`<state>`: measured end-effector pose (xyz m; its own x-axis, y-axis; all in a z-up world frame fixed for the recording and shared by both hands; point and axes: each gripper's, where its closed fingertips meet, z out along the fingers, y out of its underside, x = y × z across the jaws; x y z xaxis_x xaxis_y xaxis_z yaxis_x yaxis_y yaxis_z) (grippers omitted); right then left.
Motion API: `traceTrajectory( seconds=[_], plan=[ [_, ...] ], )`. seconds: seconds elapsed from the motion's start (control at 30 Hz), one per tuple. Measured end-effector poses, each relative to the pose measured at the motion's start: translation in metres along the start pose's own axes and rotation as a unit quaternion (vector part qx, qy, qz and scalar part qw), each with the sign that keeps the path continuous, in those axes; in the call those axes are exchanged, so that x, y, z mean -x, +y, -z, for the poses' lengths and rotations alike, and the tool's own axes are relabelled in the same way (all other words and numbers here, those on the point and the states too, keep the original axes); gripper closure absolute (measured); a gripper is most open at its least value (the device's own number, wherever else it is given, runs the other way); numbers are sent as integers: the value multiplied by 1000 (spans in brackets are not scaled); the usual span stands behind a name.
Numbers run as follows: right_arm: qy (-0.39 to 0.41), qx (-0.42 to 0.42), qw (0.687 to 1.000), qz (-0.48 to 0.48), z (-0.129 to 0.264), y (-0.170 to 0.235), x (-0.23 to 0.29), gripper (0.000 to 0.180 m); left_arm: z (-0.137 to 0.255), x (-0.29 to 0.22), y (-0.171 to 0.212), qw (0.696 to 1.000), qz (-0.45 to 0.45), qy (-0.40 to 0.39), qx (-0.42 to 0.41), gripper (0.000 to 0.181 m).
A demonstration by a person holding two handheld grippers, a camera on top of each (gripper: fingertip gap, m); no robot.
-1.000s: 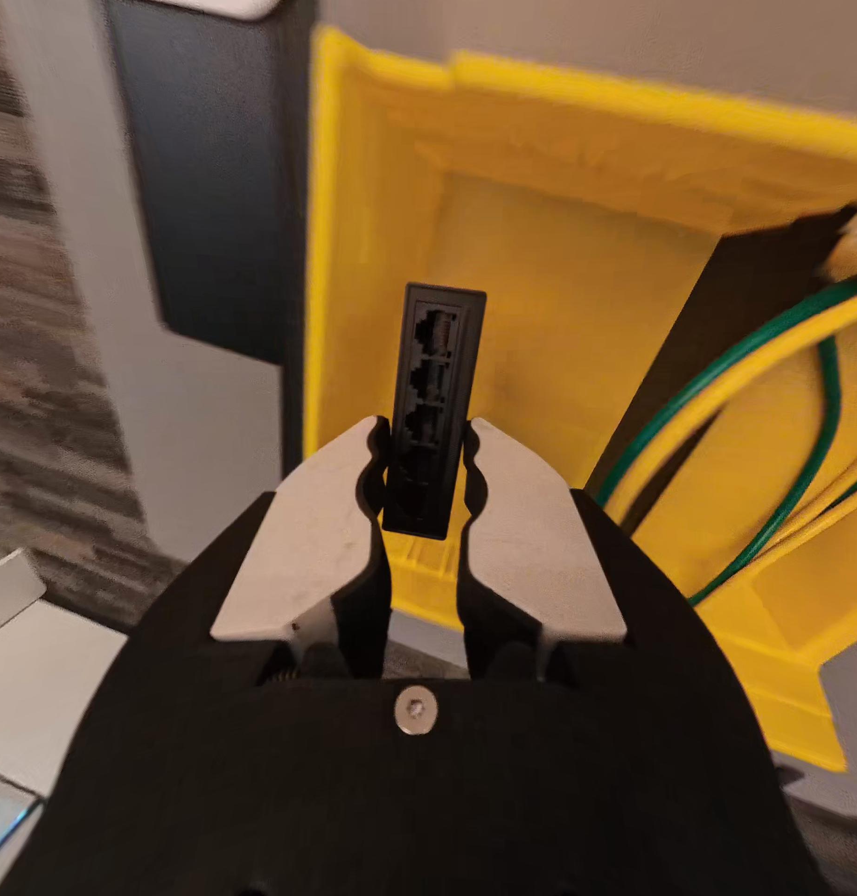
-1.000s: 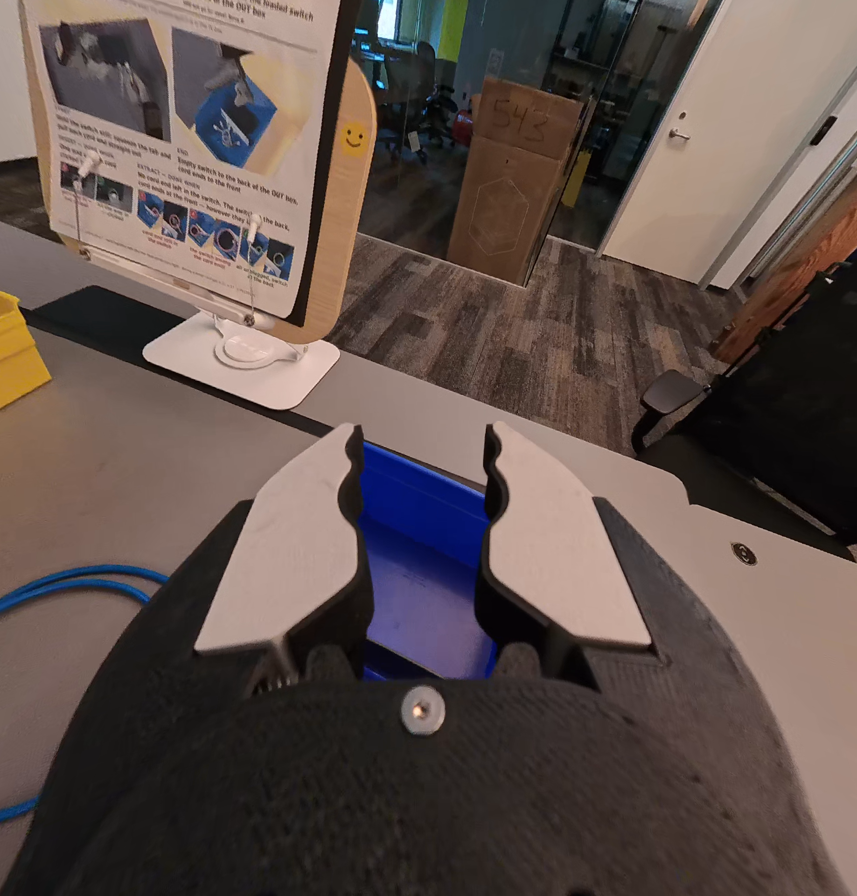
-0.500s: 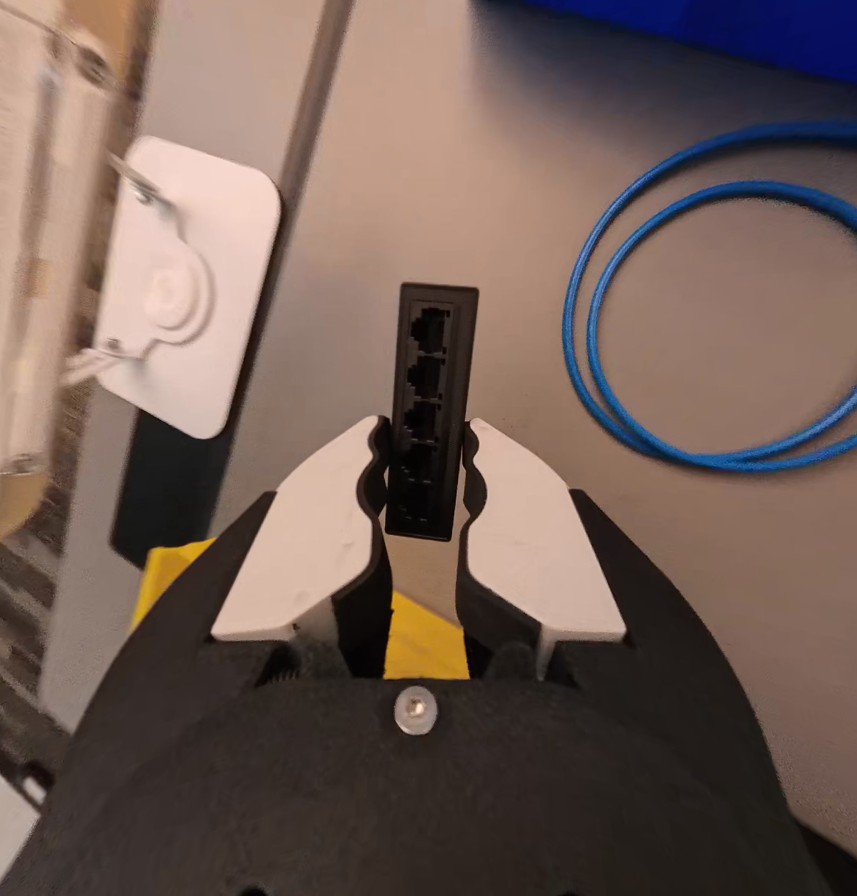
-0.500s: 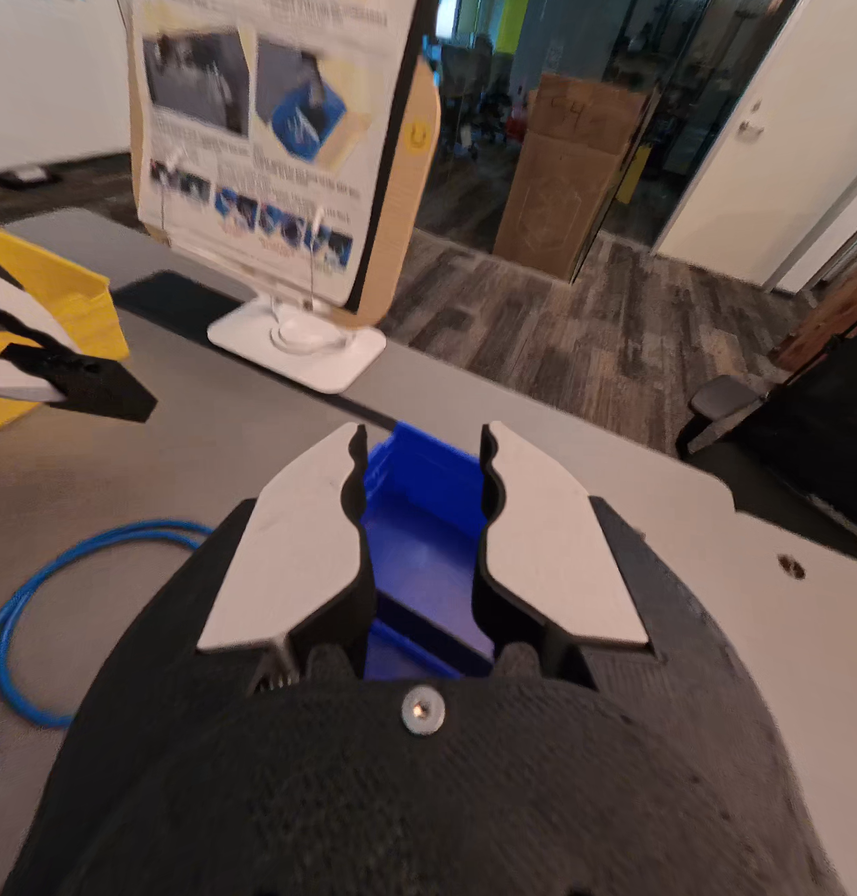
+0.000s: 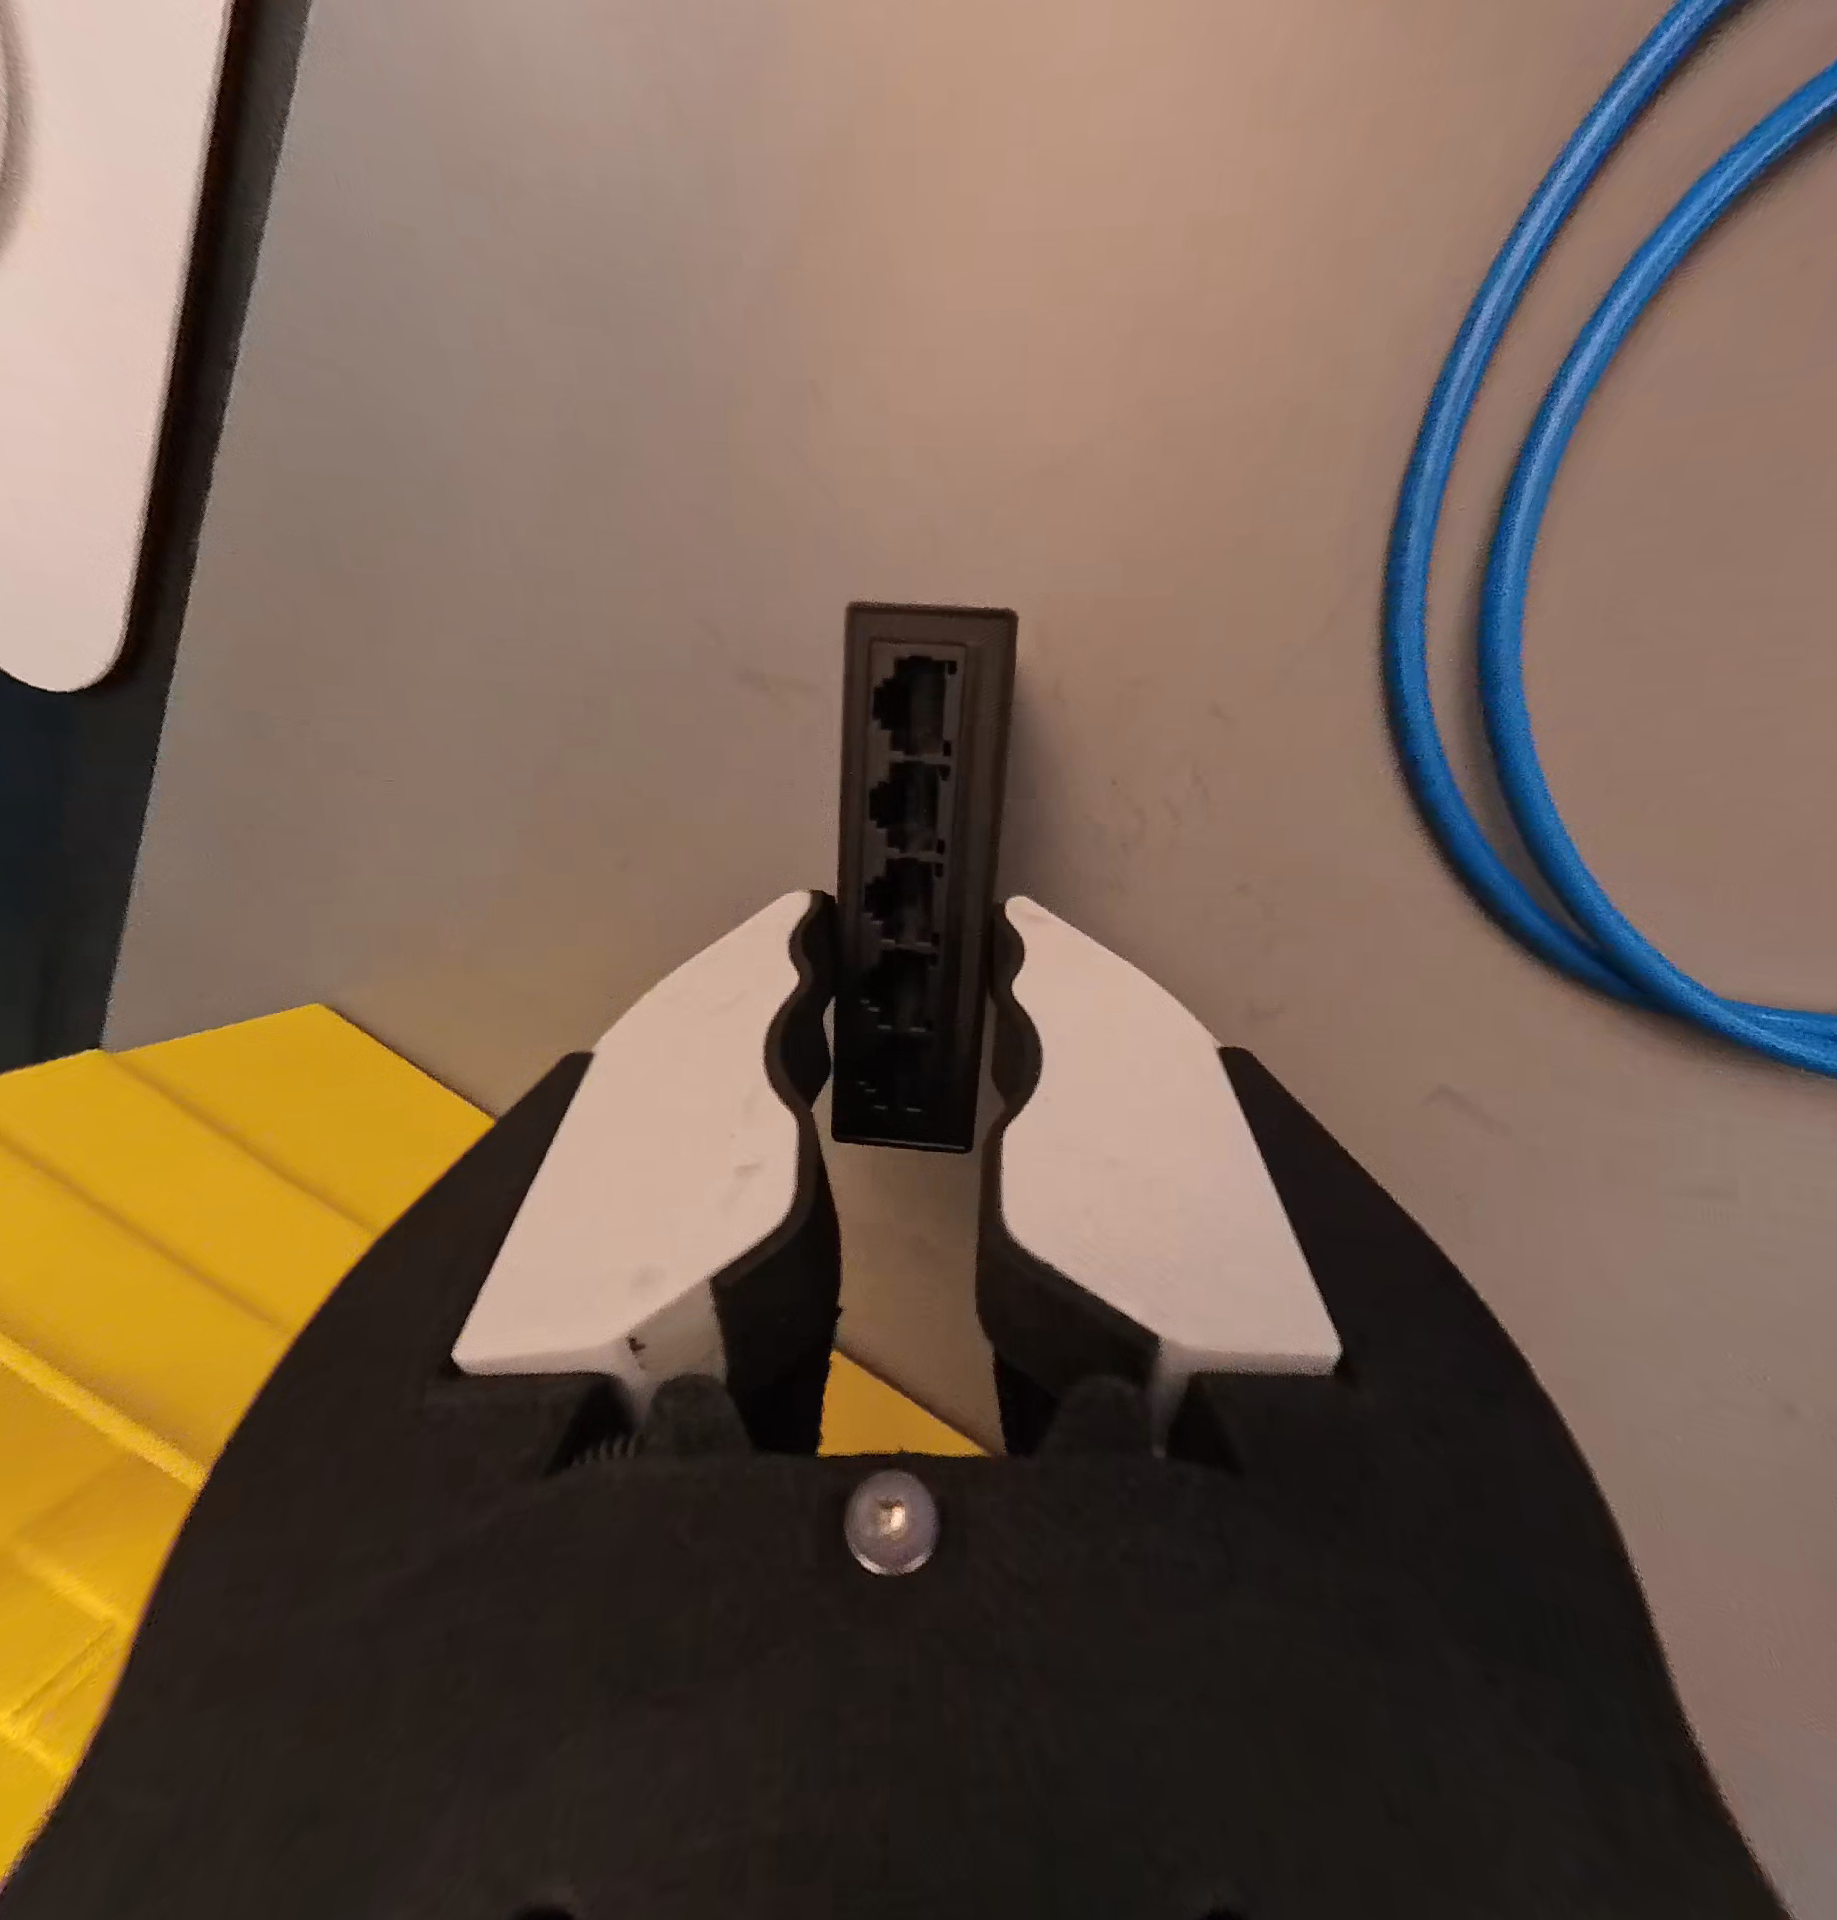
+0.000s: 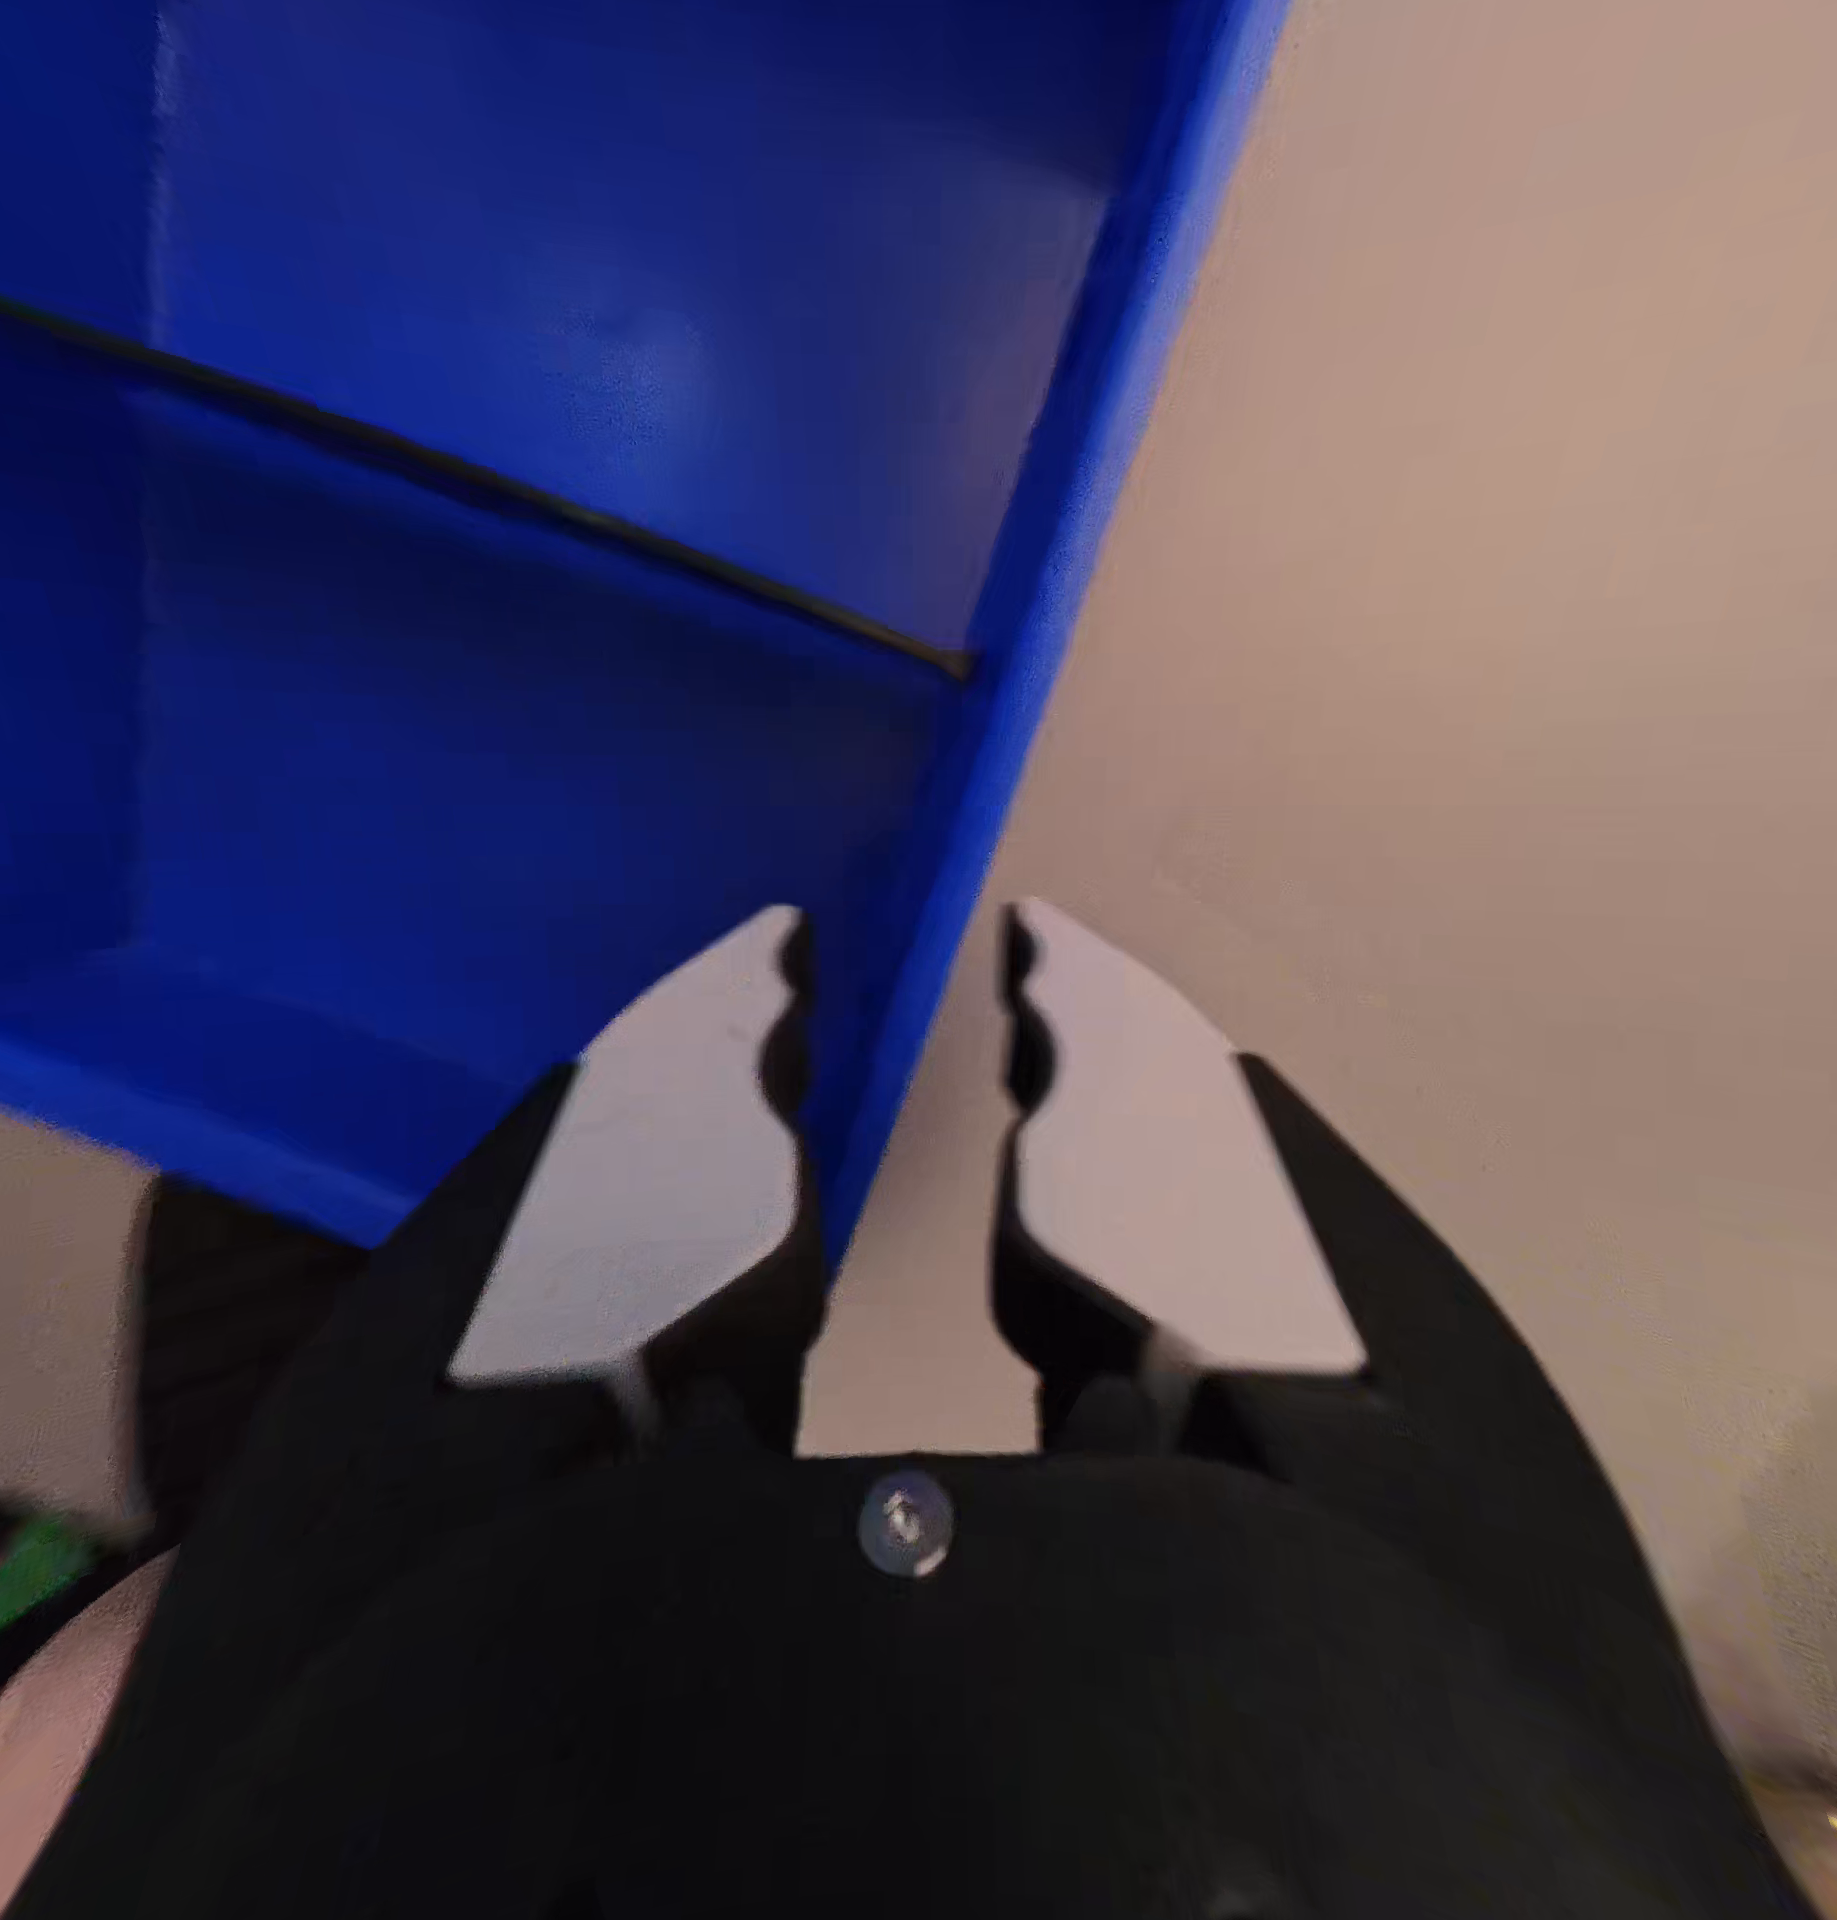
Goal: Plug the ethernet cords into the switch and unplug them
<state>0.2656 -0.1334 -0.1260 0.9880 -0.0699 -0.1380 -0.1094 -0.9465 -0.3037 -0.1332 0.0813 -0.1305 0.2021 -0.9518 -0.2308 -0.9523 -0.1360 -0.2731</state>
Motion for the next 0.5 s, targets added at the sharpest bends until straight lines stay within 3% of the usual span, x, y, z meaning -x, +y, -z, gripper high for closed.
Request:
traceTrajectory(
  seconds=[0.03, 0.23, 0.5],
  plan=[
    [-40, 10, 999, -23, -2, 0, 8, 164, -1, 0, -1, 1000, 2, 0, -3, 154],
    [-42, -5, 993, -107, 3, 0, -9, 169, -9, 3, 6, 1000, 5, -2, 15, 145],
    [-16, -44, 988, -145, 23, 0, -24, 133, 29, 16, -11, 995, 4, -88, -42, 123]
  ],
)
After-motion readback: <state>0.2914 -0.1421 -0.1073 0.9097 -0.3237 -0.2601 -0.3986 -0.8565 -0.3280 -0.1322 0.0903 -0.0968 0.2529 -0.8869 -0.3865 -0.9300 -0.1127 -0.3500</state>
